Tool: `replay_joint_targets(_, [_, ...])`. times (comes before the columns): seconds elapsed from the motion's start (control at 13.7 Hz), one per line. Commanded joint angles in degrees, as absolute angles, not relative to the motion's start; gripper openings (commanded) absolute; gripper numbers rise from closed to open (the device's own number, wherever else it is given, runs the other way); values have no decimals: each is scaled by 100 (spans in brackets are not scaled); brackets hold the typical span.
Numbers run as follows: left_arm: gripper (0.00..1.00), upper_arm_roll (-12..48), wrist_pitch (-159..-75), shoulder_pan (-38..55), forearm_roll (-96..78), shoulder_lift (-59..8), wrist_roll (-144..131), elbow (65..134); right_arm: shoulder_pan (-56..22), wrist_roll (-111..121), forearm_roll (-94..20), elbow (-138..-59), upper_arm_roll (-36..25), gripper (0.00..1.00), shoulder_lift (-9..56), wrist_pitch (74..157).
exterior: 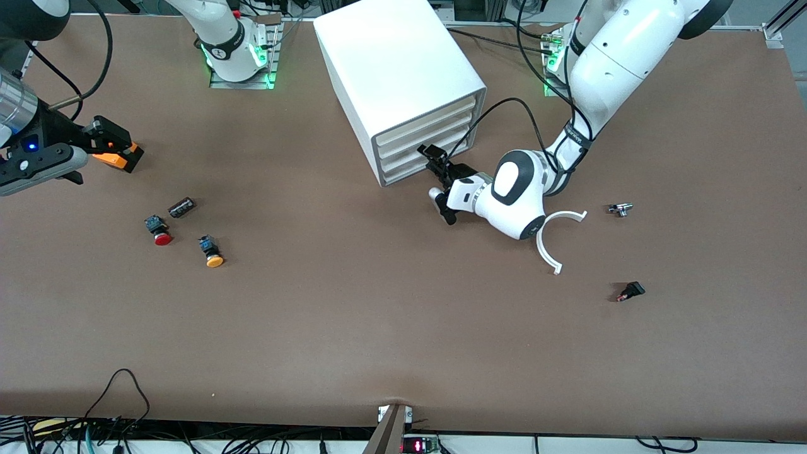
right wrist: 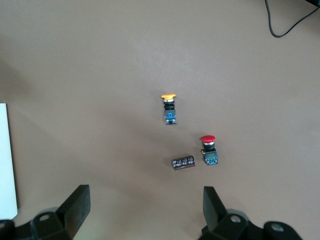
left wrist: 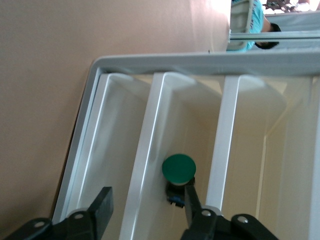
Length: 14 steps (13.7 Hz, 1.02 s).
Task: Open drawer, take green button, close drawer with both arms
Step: 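Grasp the drawer handle with the left gripper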
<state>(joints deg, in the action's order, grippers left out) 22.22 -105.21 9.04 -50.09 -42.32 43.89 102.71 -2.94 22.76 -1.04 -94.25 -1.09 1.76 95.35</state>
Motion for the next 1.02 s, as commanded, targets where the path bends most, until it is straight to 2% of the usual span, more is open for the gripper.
replay_joint_targets(0.0, [64,2232,-10039,511,-5186,-4403,4973,10327,-264,2215,-123,-9272,-88,100,237,9457])
replay_joint_targets(0.15, [63,2232,-9731,440,-5194,-4412,5071,10353,-264,2206,-123,-9272,-88,100,237,9457])
replay_joint_targets(0.66, [58,2232,-9773,536,-5853,-4755,5668,10538,-299,2206,-132,-9272,-79,100,281,9475])
replay_joint_targets(0.8, [46,2232,-9808,536,-5871,-4799,5722,10538,-290,2215,-132,-9272,-79,100,281,9475])
replay_joint_targets(0.95, [24,2232,-9809,545,-5871,-4808,5713,10547,-272,2206,-132,-9272,-88,100,290,9483])
